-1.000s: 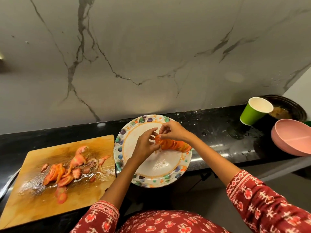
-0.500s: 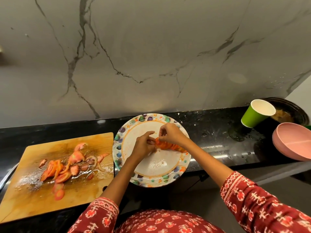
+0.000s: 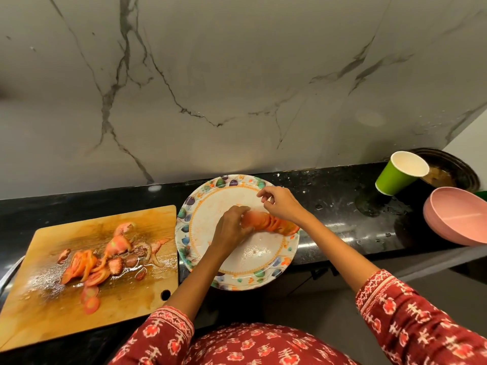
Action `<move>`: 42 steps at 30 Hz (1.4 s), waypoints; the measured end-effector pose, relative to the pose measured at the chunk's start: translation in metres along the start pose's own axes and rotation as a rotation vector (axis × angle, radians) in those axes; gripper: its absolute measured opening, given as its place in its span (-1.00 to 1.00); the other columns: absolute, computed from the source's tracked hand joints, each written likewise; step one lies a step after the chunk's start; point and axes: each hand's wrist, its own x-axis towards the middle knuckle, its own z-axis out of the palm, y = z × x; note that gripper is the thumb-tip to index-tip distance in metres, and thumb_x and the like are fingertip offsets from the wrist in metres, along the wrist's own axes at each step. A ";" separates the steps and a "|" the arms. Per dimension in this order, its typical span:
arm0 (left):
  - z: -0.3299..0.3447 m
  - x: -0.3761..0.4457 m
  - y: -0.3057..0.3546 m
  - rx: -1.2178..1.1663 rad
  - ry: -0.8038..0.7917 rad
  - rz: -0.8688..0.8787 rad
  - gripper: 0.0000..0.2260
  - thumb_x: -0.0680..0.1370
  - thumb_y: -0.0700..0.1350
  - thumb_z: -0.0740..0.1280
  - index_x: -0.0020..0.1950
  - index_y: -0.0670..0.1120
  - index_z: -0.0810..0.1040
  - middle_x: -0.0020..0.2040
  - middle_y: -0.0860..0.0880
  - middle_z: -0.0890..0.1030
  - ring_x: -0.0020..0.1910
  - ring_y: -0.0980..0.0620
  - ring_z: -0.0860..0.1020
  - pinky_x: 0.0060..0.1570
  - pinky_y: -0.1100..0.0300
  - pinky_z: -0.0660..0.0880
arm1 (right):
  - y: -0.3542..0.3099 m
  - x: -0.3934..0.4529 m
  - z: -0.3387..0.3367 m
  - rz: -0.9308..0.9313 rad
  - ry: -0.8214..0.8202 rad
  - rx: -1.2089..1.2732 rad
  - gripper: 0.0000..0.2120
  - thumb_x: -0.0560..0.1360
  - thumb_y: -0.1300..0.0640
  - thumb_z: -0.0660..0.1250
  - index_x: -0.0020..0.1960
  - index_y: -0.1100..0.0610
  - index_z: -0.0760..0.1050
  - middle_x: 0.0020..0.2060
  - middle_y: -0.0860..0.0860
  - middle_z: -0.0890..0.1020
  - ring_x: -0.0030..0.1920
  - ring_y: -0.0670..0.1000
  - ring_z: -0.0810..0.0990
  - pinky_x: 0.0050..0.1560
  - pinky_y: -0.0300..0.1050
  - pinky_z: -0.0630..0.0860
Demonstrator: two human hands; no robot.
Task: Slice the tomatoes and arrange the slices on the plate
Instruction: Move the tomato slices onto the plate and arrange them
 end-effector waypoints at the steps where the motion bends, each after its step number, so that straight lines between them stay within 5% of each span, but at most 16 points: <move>1: -0.001 0.001 0.000 -0.008 -0.003 0.006 -0.53 0.42 -0.08 0.46 0.29 -0.13 0.45 0.20 -0.12 0.53 0.11 -0.02 0.53 0.11 0.17 0.51 | 0.000 0.000 0.000 0.003 0.008 0.008 -0.75 0.51 0.31 0.22 0.14 0.18 0.55 0.01 0.05 0.58 -0.14 0.00 0.55 -0.06 -0.11 0.52; 13: -0.002 0.006 -0.006 0.015 -0.068 -0.013 -0.46 0.37 -0.09 0.50 0.31 -0.07 0.44 0.25 -0.09 0.52 0.18 -0.04 0.50 0.16 0.15 0.45 | 0.005 -0.002 -0.001 0.025 -0.007 0.076 -0.73 0.50 0.34 0.21 0.15 0.18 0.54 0.00 0.09 0.60 -0.06 0.03 0.57 -0.01 -0.09 0.55; 19: -0.008 0.000 -0.015 0.010 -0.054 -0.001 -0.39 0.33 -0.09 0.54 0.33 -0.07 0.41 0.31 -0.11 0.45 0.24 -0.07 0.44 0.22 0.07 0.43 | 0.009 0.002 -0.007 0.025 0.106 0.152 -0.77 0.59 0.23 0.14 0.12 0.21 0.53 -0.07 0.12 0.63 -0.41 -0.12 0.39 -0.39 -0.29 0.31; 25: -0.040 -0.015 -0.034 -0.022 0.034 -0.034 -0.45 0.37 -0.12 0.50 0.32 -0.11 0.43 0.28 -0.13 0.48 0.17 -0.06 0.49 0.10 0.16 0.43 | -0.017 0.003 0.012 -0.027 0.193 0.208 -0.80 0.58 0.16 0.20 0.03 0.23 0.55 -0.15 0.14 0.64 -0.15 0.09 0.60 -0.10 0.03 0.52; 28: -0.062 -0.030 -0.047 -0.028 0.084 -0.041 -0.47 0.37 -0.13 0.50 0.30 -0.12 0.45 0.25 -0.11 0.50 0.13 -0.03 0.51 0.04 0.22 0.40 | -0.034 0.000 0.031 -0.042 0.256 0.244 -0.83 0.57 0.17 0.22 -0.01 0.23 0.54 -0.17 0.14 0.64 -0.14 0.14 0.62 -0.12 0.11 0.55; 42: -0.177 -0.119 -0.136 -0.073 0.334 -0.098 -0.69 0.48 -0.23 0.37 0.22 -0.13 0.51 0.13 -0.08 0.58 0.07 0.03 0.54 0.08 0.08 0.53 | -0.154 -0.011 0.129 -0.166 0.062 0.143 -0.81 0.53 0.24 0.25 0.10 0.25 0.54 -0.11 0.17 0.65 -0.18 0.05 0.60 -0.10 -0.03 0.53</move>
